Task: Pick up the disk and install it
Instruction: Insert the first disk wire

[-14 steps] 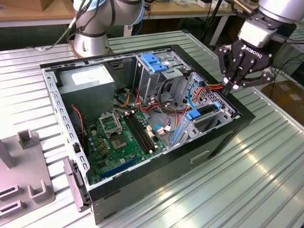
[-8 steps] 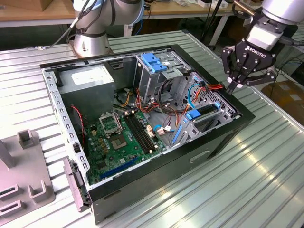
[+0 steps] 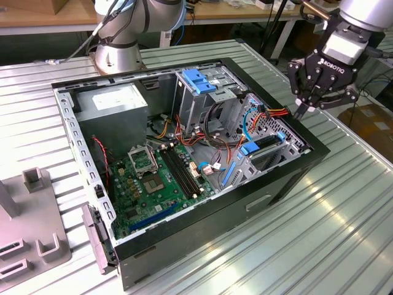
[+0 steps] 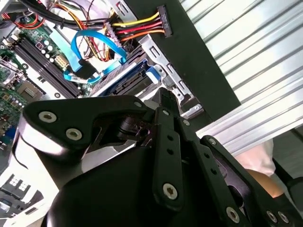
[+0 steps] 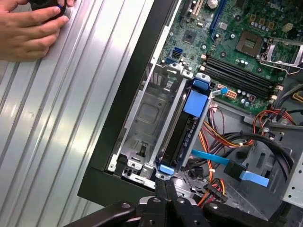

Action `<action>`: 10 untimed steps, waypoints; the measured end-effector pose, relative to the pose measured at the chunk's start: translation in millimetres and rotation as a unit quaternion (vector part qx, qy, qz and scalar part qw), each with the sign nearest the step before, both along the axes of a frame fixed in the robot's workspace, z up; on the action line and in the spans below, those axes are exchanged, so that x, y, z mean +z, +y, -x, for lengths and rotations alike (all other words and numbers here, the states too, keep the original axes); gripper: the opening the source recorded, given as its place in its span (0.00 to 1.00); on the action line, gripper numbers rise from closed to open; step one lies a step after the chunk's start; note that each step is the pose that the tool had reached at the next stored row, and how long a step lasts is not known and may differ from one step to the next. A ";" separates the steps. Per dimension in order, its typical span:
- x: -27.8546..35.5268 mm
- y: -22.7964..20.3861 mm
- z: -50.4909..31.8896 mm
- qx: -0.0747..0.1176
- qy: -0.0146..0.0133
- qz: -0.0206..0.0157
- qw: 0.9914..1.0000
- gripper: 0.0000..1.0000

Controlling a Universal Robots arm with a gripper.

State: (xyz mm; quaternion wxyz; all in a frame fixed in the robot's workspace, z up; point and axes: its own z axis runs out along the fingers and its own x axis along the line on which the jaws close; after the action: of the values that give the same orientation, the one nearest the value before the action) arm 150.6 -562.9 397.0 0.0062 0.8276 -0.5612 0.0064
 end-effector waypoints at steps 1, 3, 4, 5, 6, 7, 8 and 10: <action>-0.1 0.5 -1.6 0.003 0.000 0.000 1.000 0.11; -0.4 1.5 -4.5 0.009 0.000 0.000 1.000 0.11; -0.6 2.0 -6.3 0.013 0.000 0.000 1.000 0.11; -0.7 2.3 -7.5 0.016 0.000 0.000 1.000 0.11; -0.9 2.6 -8.6 0.019 0.000 0.000 1.000 0.11; -1.2 2.8 -9.9 0.022 0.000 0.000 1.000 0.11; -1.4 2.9 -10.9 0.025 0.000 0.000 1.000 0.11; -2.1 3.5 -14.8 0.037 0.000 0.000 0.999 0.11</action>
State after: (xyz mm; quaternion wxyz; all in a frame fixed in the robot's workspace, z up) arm 165.4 -559.5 394.9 0.0060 0.8476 -0.5306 0.0067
